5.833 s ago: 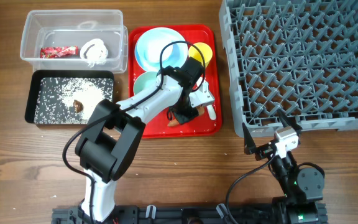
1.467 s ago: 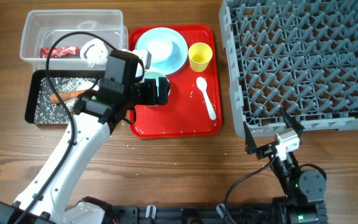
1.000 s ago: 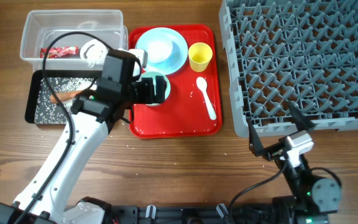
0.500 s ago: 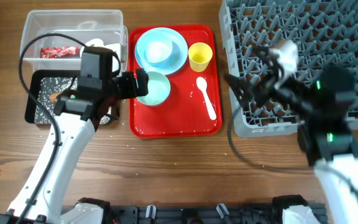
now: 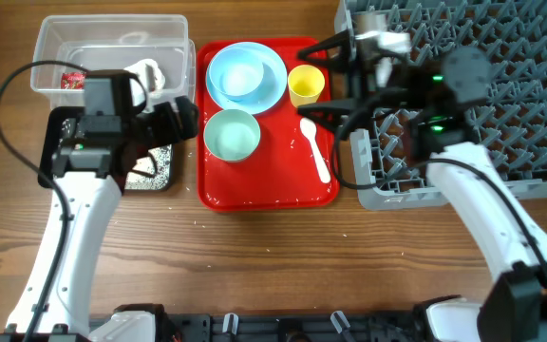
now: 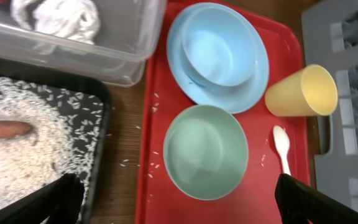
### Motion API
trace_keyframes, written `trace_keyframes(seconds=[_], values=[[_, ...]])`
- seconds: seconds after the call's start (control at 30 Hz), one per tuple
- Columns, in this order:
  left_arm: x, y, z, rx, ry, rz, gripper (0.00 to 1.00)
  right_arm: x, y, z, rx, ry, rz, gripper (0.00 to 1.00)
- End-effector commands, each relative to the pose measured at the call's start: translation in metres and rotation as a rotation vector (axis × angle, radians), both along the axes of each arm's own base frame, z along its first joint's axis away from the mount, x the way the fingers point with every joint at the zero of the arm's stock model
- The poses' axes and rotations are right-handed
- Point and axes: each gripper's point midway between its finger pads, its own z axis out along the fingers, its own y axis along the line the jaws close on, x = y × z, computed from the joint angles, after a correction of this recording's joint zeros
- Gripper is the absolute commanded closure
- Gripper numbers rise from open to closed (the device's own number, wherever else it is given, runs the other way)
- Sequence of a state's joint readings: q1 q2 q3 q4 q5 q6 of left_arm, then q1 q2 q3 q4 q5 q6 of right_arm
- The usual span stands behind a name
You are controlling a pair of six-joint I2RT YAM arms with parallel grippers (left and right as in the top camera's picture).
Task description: Sort waste into correct bins and load items into the dishwasher rack
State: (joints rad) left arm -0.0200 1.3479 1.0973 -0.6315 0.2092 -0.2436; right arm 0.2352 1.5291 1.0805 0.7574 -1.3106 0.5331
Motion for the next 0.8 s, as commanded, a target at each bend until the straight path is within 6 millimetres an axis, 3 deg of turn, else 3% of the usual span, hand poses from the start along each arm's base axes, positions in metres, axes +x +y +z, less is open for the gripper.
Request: trace_keyframes(seconds=[0.0,0.2,0.37,0.5,0.6,0.77], values=[[-0.003,0.017,0.009,0.011,-0.018,-0.007,0.0,0.003,0.023,-0.005,0.002,0.167,0.027,0.0],[-0.001,0.03,0.015,0.041,-0.03,-0.003,0.0,0.032,0.03,-0.013,-0.051,0.309,-0.108,0.0],[-0.001,0.03,0.014,0.041,-0.027,-0.004,0.0,0.071,0.04,-0.057,-0.288,0.389,-0.509,0.0],[-0.001,0.03,0.014,0.041,-0.027,-0.003,0.0,0.076,0.05,-0.079,-0.434,0.311,-0.743,0.0],[-0.001,0.03,0.014,0.041,-0.027,-0.003,0.0,0.07,0.068,-0.092,-0.482,0.26,-0.732,0.0],[-0.001,0.03,0.014,0.041,-0.027,-0.004,0.0,0.078,0.081,-0.146,-0.542,0.403,-0.73,0.0]])
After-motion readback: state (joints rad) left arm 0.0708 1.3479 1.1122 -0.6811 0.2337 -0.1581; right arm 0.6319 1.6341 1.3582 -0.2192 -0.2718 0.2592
